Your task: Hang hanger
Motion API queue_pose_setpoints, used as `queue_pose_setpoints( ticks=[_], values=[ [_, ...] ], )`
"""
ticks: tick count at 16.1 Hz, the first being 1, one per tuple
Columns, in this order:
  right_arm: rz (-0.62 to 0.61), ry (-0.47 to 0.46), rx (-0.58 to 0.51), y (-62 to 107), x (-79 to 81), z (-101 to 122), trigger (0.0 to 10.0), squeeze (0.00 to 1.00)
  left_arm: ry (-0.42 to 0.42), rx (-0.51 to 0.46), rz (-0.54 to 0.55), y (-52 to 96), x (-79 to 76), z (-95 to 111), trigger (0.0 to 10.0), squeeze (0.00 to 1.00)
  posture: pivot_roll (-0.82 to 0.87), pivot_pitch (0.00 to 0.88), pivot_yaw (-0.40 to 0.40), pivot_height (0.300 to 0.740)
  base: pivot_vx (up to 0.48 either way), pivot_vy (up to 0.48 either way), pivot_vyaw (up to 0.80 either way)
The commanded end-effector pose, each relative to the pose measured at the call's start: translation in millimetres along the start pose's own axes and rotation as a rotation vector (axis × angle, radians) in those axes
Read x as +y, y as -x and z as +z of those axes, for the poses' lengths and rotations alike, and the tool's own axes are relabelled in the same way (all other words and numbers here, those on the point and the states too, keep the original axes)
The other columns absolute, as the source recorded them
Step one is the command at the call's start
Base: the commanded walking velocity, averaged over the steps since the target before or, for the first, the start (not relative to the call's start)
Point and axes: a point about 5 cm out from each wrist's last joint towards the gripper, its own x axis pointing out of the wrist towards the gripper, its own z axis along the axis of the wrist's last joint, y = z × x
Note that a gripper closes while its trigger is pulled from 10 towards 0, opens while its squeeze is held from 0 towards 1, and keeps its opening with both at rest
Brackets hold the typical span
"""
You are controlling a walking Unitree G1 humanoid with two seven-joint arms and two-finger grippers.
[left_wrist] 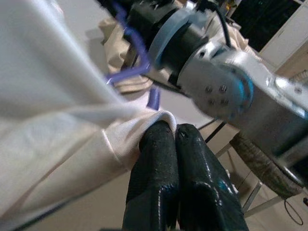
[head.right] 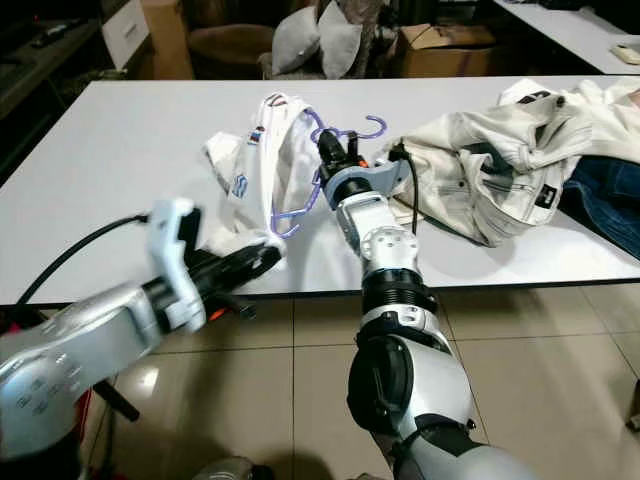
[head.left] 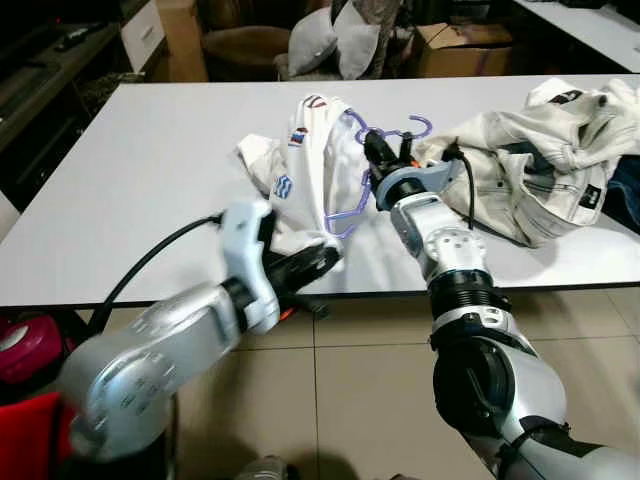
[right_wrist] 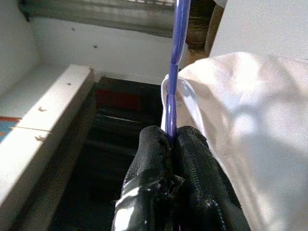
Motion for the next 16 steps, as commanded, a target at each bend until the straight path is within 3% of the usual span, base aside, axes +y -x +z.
queue_pose_setpoints(
  ticks=[1,2,4,8,9,10,12,14,16],
  values=[
    [0.053,-0.017,0.113,-8.5,21.0,-51.9,10.0,0.00,-0.020,-0.025,-0.041,-10.0,-8.8,6.6,0.0,0.00,0.03,0.030,0.024,0.740,0.000,0.000,0.00],
    [0.051,-0.009,0.118,-8.4,20.6,-53.8,10.0,0.00,-0.023,-0.037,-0.048,-12.6,-10.2,9.6,0.0,0.00,0.03,0.030,0.024,0.740,0.000,0.000,0.00],
    [0.027,0.103,0.149,-2.3,7.2,-53.4,10.0,0.00,-0.055,-0.121,-0.067,-14.0,-13.8,32.5,0.0,0.00,0.02,0.024,0.027,0.740,0.000,0.000,0.00],
    [-0.008,0.203,0.122,5.8,-11.1,-36.7,10.0,0.00,-0.183,-0.059,-0.057,3.0,-5.2,41.9,0.0,0.00,0.01,0.015,0.036,0.740,0.000,0.000,0.00],
    [-0.015,0.231,0.111,8.3,-14.6,-30.3,10.0,0.00,-0.231,-0.050,-0.012,9.1,1.2,44.9,0.0,0.00,0.01,0.012,0.039,0.740,0.000,0.000,0.00],
    [-0.021,0.285,0.113,10.4,-17.8,-26.3,10.0,0.00,-0.289,-0.064,0.038,14.6,8.4,51.6,0.0,0.00,0.01,0.007,0.039,0.740,0.000,0.000,0.00],
    [-0.031,0.343,0.111,13.8,-22.8,-21.2,10.0,0.00,-0.320,-0.098,0.075,22.4,15.9,63.4,0.0,0.00,0.01,0.004,0.040,0.740,0.000,0.000,0.00],
    [-0.049,0.261,0.051,18.5,-28.4,-4.4,10.0,0.00,-0.339,-0.089,-0.027,37.1,9.4,64.2,0.0,0.00,0.01,0.000,0.042,0.740,0.000,0.000,0.00],
    [-0.012,0.124,-0.021,16.6,-19.9,8.1,10.0,0.00,-0.321,-0.031,0.028,37.2,18.2,51.5,0.0,0.00,0.01,0.000,0.041,0.740,0.000,0.000,0.00]
  ],
)
